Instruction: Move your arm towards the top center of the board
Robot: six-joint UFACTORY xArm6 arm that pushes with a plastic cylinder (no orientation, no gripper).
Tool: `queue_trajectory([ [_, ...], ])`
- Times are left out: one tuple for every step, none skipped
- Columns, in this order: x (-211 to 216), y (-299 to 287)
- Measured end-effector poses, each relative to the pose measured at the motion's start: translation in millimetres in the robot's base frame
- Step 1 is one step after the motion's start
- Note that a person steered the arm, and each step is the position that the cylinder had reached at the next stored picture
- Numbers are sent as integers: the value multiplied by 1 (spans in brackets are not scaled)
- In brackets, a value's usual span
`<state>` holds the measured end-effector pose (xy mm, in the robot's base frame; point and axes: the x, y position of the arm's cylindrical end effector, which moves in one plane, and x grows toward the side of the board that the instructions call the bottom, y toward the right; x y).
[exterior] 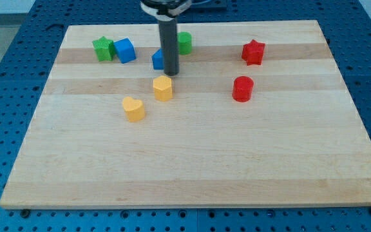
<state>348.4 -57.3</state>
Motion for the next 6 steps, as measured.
queue_trajectory([
  [-21,-6],
  [-46,-5],
  [-42,-9],
  [-26,-3],
  [-34,48],
  [-58,100],
])
